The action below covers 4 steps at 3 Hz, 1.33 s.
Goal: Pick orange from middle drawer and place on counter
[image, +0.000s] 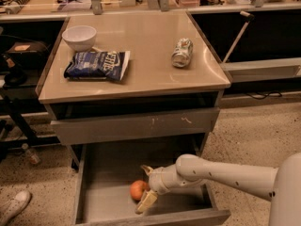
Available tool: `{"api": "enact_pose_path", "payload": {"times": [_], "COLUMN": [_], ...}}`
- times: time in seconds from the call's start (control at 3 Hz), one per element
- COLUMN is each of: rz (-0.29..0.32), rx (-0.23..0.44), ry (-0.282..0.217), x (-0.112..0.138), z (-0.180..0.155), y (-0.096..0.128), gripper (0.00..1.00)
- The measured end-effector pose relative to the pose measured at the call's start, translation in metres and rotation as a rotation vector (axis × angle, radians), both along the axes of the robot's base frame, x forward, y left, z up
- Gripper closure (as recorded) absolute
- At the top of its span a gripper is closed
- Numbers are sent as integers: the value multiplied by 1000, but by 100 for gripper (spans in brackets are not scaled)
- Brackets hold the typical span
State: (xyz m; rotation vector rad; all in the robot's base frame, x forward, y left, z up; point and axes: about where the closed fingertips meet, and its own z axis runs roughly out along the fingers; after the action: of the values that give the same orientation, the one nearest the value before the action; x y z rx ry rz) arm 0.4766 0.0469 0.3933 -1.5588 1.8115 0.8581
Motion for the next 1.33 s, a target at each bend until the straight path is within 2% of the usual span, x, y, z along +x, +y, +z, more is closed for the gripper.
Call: {"api": "enact_pose_path", "payload": {"times": [0.33, 0.67, 1.33], "rz": [0, 0, 0], "rx": [0, 0, 0], "ry": [0, 0, 0], "x": [0, 0, 0], "z": [0, 0, 0], "y": [0, 0, 0], "gripper": [0, 19, 65]}}
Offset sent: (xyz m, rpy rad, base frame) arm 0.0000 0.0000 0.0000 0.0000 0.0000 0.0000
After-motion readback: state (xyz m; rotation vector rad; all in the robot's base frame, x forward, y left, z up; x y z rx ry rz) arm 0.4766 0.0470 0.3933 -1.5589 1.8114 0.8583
